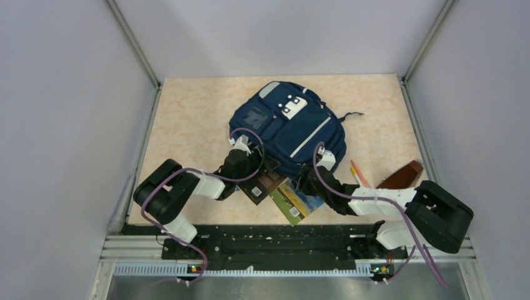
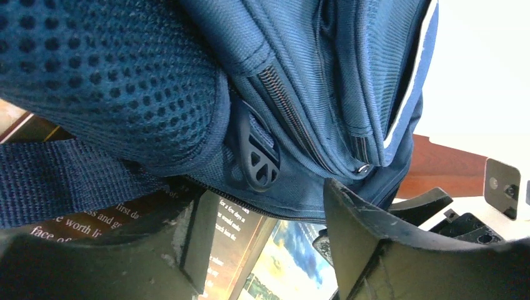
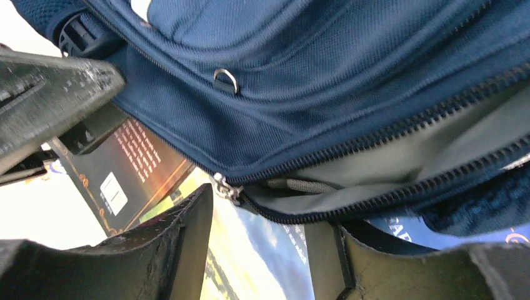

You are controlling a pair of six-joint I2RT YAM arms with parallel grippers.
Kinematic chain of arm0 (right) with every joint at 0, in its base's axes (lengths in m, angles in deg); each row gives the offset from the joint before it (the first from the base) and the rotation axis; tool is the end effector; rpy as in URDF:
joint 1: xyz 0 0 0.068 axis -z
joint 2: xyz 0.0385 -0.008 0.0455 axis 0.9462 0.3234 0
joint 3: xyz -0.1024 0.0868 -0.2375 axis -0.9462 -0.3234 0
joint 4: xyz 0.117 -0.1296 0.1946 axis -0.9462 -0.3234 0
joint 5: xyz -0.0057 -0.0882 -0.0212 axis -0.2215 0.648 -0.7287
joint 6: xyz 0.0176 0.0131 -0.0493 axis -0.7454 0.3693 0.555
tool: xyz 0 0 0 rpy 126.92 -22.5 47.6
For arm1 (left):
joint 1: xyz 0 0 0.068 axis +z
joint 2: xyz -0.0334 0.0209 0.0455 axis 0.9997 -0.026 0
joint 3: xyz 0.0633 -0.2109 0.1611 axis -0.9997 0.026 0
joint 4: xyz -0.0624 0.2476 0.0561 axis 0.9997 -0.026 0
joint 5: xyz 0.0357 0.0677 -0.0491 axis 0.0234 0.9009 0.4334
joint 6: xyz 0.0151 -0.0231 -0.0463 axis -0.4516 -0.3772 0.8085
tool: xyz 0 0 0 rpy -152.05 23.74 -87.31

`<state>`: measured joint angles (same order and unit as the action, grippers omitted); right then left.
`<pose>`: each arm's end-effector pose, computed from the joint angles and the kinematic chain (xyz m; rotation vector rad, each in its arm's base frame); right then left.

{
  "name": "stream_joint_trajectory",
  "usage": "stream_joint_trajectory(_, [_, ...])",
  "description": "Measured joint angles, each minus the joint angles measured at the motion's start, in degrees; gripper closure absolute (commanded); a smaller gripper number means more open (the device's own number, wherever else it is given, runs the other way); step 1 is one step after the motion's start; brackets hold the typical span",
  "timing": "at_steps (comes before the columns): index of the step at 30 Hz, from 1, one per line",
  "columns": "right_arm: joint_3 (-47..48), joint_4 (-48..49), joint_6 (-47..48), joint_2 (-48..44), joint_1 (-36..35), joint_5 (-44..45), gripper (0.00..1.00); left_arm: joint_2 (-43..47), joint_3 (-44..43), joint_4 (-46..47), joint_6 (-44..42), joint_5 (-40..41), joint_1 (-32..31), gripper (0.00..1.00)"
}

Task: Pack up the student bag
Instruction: Zip the student bag at the center of the board.

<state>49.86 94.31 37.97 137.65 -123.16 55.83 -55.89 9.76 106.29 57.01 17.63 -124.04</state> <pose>0.1524 0.1753 0.1495 0.1688 2.2321 0.6281 0.2318 -0.1719 0.1323 -0.3849 2.1680 -1.1840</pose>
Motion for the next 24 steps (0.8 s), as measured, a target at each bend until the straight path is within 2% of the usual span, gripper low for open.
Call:
stream_joint_trajectory(3, [2.3, -0.3, 0.5, 3.1, 0.0, 1.3, 0.54, -1.0, -0.1, 0.0, -0.7, 0.2, 0.0, 0.47])
stream_joint_trajectory(5, [3.2, -0.5, 0.9, 4.3, -0.1, 2.1, 0.65, -1.7, -0.2, 0.4, -0.9, 0.3, 0.0, 0.54])
stream_joint_trajectory(9, [4.3, -0.8, 2.4, 5.9, -0.1, 3.7, 1.00, -3.4, -0.7, 0.9, -1.3, 0.4, 0.0, 0.83])
stream_joint_trajectory(11, [5.0, -1.1, 3.2, 6.2, -0.1, 4.0, 1.00, -3.7, -0.8, 1.1, -1.5, 0.4, 0.1, 0.99])
stream_joint_trajectory(17, [5.7, -2.9, 4.4, 4.2, -0.3, 3.9, 1.00, -1.8, -2.1, -1.5, -4.1, -0.3, 1.0, 1.00])
stream_joint_trajectory(24, [5.9, -7.5, 5.0, -8.7, 2.3, 0.6, 1.00, 7.3, -4.9, -13.1, -11.5, -3.1, 8.0, 1.00])
